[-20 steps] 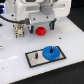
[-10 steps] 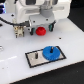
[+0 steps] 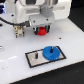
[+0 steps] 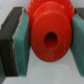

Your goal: Insert the blue gear onto the right peg, followed by the red gear

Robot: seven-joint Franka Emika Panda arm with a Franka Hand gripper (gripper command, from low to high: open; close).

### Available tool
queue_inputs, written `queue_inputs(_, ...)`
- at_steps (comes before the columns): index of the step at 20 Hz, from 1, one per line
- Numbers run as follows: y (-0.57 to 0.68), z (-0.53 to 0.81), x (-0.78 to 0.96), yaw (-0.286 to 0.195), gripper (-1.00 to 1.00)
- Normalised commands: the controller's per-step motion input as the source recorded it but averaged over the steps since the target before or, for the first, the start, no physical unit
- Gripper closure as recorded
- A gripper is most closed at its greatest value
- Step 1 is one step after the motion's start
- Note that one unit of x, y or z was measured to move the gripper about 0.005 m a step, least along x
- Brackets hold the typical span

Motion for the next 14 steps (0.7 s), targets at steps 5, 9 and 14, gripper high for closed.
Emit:
queue_inputs(5,-0.04,0.5,0.32,0.0,1.0)
queue_inputs(9,-0.06,0.46,0.53,0.0,1.0)
queue_inputs(14,-0.02,0.47,0.64,0.0,1.0)
